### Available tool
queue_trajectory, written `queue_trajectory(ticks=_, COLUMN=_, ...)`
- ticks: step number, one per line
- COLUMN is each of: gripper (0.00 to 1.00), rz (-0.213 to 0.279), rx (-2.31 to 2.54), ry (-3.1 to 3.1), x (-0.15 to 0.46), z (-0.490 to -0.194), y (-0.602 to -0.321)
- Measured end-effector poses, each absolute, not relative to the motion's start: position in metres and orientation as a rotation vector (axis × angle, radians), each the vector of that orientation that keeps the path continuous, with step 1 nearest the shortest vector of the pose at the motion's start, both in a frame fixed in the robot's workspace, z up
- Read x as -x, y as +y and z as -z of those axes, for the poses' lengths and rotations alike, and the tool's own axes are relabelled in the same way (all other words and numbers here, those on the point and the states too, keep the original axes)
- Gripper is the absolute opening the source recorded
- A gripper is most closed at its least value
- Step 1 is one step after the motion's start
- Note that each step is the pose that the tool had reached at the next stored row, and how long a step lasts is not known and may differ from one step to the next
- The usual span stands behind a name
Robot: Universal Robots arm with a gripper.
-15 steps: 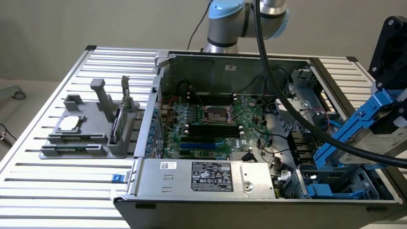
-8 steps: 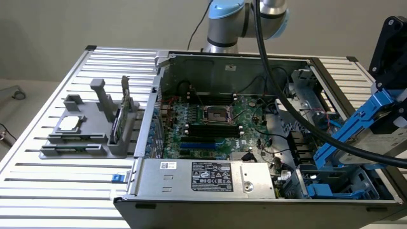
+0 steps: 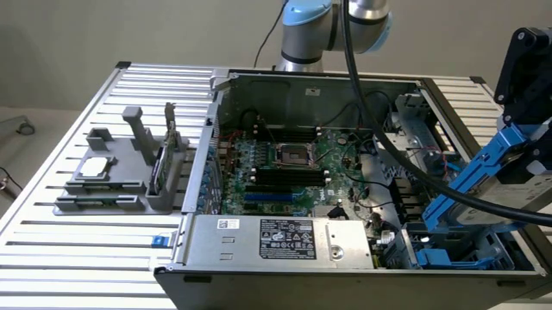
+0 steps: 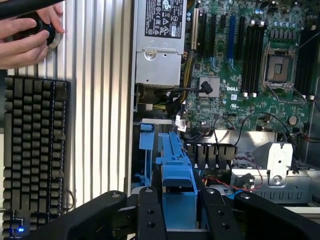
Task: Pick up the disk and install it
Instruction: 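Insert the disk into the insertion slot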
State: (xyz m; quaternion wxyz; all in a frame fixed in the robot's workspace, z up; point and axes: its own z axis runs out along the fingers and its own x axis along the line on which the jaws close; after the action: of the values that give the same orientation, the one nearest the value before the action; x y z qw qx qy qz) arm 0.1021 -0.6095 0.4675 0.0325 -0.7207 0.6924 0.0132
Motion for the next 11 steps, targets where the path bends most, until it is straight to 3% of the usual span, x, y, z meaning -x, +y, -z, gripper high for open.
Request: queue_trajectory(ticks=11, gripper=0.33, rz=-0.058, rx=2.198, ry=2.174, x=-0.102, z=-0.4565, y=-0.6077)
